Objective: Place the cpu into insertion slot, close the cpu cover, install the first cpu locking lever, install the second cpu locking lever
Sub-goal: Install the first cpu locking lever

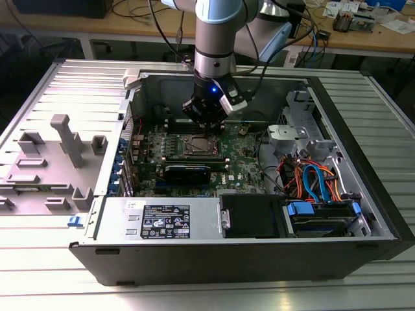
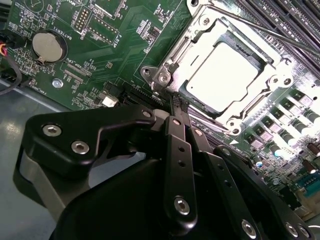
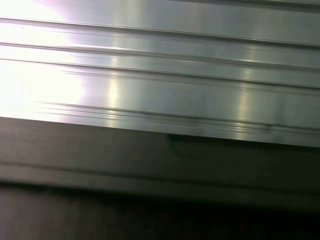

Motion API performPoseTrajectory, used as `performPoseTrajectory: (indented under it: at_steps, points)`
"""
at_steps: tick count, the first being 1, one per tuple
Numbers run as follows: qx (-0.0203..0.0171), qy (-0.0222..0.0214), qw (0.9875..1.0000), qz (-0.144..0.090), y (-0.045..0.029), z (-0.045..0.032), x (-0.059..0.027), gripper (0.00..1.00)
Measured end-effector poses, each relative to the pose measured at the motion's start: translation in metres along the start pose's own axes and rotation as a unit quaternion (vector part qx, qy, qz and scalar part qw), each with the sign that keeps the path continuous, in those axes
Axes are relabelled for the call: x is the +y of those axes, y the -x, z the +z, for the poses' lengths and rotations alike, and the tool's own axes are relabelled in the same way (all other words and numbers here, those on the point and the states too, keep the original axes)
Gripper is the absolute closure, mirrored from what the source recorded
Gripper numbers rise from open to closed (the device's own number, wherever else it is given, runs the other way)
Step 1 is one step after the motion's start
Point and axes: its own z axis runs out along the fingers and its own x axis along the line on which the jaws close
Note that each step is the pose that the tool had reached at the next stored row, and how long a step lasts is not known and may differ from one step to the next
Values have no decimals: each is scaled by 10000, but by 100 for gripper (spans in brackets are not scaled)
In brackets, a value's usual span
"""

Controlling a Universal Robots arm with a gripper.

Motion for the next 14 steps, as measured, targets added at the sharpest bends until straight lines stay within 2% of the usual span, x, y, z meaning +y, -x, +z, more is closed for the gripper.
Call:
performPoseTrajectory:
  at_steps: [3, 6, 14]
  points:
    - [1, -6, 10000, 0, 0, 1, -3, 88]
    - [9, -84, 10000, 0, -2, 21, -24, 88]
    - [9, -91, 10000, 0, -2, 50, -15, 88]
